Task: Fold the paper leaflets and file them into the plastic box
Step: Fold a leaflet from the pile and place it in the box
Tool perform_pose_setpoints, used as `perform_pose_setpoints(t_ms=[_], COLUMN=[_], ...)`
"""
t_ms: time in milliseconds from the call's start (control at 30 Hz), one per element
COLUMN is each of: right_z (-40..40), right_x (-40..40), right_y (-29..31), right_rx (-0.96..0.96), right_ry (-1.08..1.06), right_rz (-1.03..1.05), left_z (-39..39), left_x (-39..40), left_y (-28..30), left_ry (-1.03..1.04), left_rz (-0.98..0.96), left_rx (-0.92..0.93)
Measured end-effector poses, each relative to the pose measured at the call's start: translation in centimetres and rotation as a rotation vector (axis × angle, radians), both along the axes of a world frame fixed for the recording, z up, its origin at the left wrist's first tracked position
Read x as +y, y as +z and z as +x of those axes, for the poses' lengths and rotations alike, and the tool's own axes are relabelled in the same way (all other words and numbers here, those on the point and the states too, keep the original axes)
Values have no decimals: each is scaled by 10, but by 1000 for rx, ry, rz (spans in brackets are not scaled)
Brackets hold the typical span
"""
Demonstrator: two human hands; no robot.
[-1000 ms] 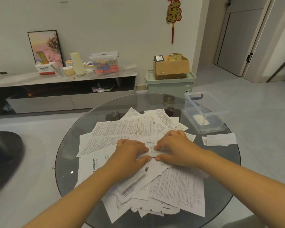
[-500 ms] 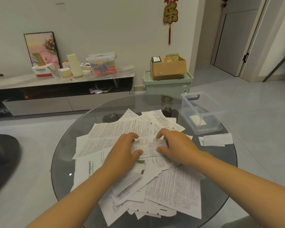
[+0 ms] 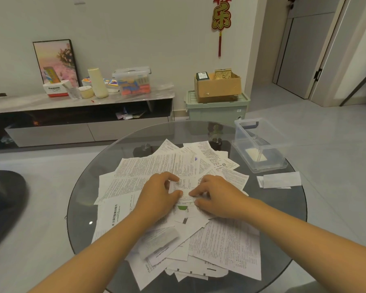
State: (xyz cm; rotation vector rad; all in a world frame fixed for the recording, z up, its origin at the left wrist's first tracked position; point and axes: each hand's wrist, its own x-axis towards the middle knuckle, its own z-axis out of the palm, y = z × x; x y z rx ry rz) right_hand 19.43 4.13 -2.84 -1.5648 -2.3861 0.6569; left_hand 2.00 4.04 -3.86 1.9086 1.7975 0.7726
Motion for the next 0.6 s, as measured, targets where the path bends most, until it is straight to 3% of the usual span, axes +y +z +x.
perform_pose_setpoints(t_ms=[233, 333, 467, 600], right_z=[2, 6, 10, 15], right_x=[1, 5, 2, 2], right_y=[11, 15, 21, 14], right_rx=[141, 310, 485, 401], right_ry=[-85, -205, -342, -373], right_rz=[-228, -318, -334, -227], left_z=[13, 19, 27, 32], left_x=[-2, -3, -6, -9], left_y=[11, 14, 13, 15], left_ry=[38, 35, -64, -124], left_rz=[-19, -82, -115, -145], left_rx=[-430, -581, -484, -388])
